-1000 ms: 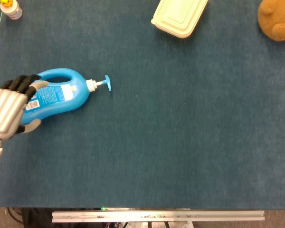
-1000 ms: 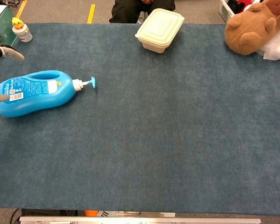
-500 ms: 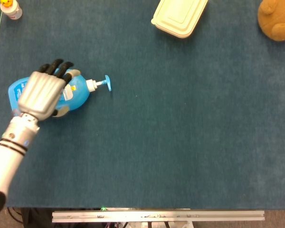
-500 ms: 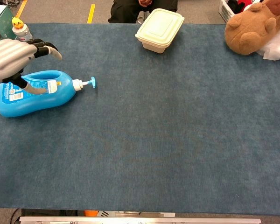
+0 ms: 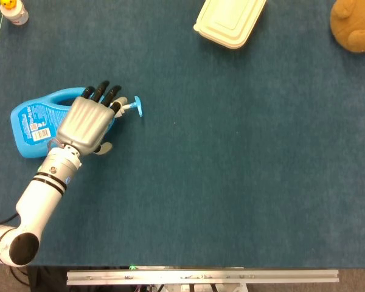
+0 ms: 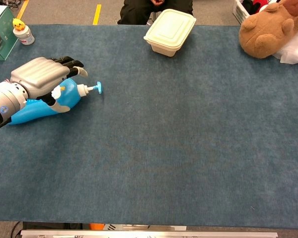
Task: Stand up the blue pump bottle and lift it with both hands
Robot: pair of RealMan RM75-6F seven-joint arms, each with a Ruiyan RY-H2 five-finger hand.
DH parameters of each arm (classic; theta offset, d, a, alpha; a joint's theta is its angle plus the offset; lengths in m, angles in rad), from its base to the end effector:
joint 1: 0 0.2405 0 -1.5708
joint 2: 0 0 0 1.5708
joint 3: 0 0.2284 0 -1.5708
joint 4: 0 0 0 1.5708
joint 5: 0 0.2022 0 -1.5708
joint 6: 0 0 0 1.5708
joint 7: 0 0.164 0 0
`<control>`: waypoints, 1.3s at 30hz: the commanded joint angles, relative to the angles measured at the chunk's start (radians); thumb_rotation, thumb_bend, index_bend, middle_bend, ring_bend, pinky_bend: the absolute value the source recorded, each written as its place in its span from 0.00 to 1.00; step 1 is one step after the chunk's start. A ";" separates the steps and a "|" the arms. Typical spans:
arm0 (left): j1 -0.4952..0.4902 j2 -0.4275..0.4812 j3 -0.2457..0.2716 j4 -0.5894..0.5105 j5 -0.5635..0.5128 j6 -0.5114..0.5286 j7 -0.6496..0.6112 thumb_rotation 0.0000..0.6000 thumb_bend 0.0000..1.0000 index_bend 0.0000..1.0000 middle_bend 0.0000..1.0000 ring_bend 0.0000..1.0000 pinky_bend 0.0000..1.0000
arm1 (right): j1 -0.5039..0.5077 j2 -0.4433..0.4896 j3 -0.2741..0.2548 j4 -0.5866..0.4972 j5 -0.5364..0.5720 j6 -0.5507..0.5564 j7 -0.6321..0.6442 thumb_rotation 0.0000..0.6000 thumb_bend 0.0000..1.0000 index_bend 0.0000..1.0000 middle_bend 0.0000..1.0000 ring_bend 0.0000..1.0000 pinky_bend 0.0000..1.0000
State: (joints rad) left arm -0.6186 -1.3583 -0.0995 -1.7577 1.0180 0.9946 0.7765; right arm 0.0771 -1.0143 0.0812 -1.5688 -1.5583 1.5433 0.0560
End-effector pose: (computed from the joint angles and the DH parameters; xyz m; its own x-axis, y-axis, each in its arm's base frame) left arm -0.1597 0.2932 0.0119 0.7085 0.2686 0.6526 0.6999 -0.3855 -0.6012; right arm -0.2831 -0.2026 0.1988 0.4749 0.0912 0.8753 -0.8749 -0.0580 0.4808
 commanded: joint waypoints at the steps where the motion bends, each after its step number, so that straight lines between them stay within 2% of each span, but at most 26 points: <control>1: -0.012 0.000 0.025 0.018 -0.042 0.002 0.033 1.00 0.17 0.06 0.02 0.00 0.17 | -0.002 -0.001 -0.001 0.001 0.001 0.002 0.001 1.00 0.02 0.13 0.27 0.27 0.28; 6: -0.011 0.025 0.064 0.028 -0.091 0.015 0.066 1.00 0.17 0.00 0.00 0.00 0.17 | -0.004 -0.002 -0.003 -0.003 0.002 0.002 -0.005 1.00 0.02 0.13 0.27 0.27 0.28; 17: 0.019 0.103 0.134 0.058 -0.106 0.047 0.057 1.00 0.17 0.00 0.00 0.00 0.17 | -0.005 -0.001 -0.007 -0.036 -0.007 0.006 -0.041 1.00 0.02 0.13 0.27 0.27 0.28; 23: 0.025 0.117 0.145 0.077 -0.108 0.017 -0.002 1.00 0.17 0.00 0.00 0.00 0.17 | -0.008 0.001 -0.009 -0.056 -0.010 0.010 -0.064 1.00 0.02 0.13 0.27 0.27 0.28; 26: 0.033 0.115 0.147 0.090 -0.074 0.024 -0.037 1.00 0.17 0.00 0.00 0.00 0.17 | -0.011 0.002 -0.009 -0.066 -0.010 0.014 -0.074 1.00 0.02 0.13 0.27 0.27 0.28; 39: 0.022 0.063 0.120 0.253 -0.024 0.005 -0.116 1.00 0.17 0.00 0.00 0.00 0.15 | -0.027 0.004 -0.014 -0.090 -0.005 0.027 -0.097 1.00 0.02 0.13 0.27 0.27 0.28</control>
State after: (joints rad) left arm -0.5927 -1.2893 0.0243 -1.5195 0.9890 1.0085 0.6679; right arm 0.0500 -1.0104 0.0672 -1.6584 -1.5631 1.5705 -0.0404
